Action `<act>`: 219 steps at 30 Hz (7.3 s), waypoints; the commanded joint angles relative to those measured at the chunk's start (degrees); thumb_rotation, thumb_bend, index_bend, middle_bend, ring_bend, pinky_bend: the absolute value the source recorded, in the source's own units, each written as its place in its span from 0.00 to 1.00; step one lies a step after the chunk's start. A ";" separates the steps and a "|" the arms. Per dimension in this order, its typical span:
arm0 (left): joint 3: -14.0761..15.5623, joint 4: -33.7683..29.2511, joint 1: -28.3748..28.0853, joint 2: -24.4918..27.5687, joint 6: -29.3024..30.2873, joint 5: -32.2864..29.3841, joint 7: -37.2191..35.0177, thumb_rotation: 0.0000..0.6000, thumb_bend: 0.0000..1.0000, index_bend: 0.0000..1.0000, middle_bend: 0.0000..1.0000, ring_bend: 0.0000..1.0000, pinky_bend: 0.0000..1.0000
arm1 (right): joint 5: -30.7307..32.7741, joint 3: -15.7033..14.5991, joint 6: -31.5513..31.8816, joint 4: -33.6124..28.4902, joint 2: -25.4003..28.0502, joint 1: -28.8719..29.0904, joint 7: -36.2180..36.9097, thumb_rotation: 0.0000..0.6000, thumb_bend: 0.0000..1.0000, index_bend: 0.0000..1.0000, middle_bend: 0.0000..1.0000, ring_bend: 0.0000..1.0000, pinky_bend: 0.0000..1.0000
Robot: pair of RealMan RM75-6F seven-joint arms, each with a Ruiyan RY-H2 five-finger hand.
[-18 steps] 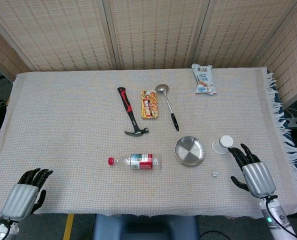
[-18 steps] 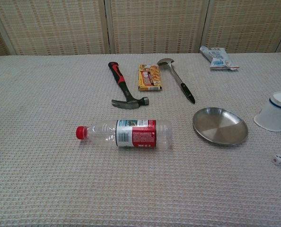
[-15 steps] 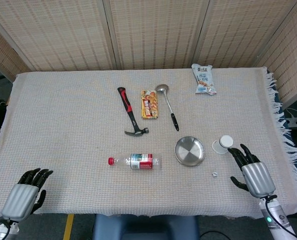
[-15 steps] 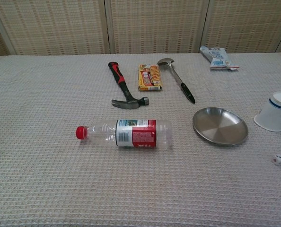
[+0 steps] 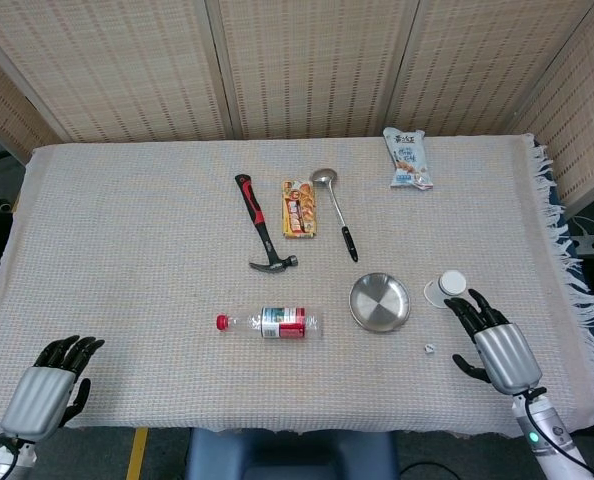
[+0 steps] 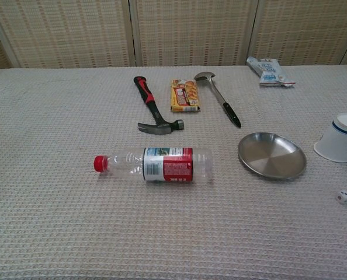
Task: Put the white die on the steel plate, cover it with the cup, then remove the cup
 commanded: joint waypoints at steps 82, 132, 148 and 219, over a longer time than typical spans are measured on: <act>-0.04 -1.47 0.64 0.91 1.27 0.71 -0.03 1.00 0.58 0.16 0.17 0.13 0.18 | 6.25 -2.97 -22.45 8.74 -3.30 10.67 -1.75 1.00 0.18 0.41 0.95 0.84 1.00; -0.02 -1.42 0.66 0.79 1.16 0.65 0.19 1.00 0.58 0.16 0.17 0.13 0.18 | 3.89 -3.31 -20.47 14.74 -6.71 12.00 6.86 1.00 0.36 0.58 0.98 0.87 1.00; 0.01 -1.39 0.62 0.73 1.00 0.57 0.29 1.00 0.58 0.16 0.17 0.13 0.18 | 7.08 4.31 -19.92 19.96 -12.18 16.81 11.19 1.00 0.36 0.60 0.98 0.87 1.00; -0.08 -1.16 0.43 0.66 0.68 0.15 0.10 1.00 0.58 0.16 0.17 0.13 0.18 | 7.14 4.17 -10.67 44.89 -20.83 14.10 23.89 1.00 0.06 0.46 0.45 0.36 0.65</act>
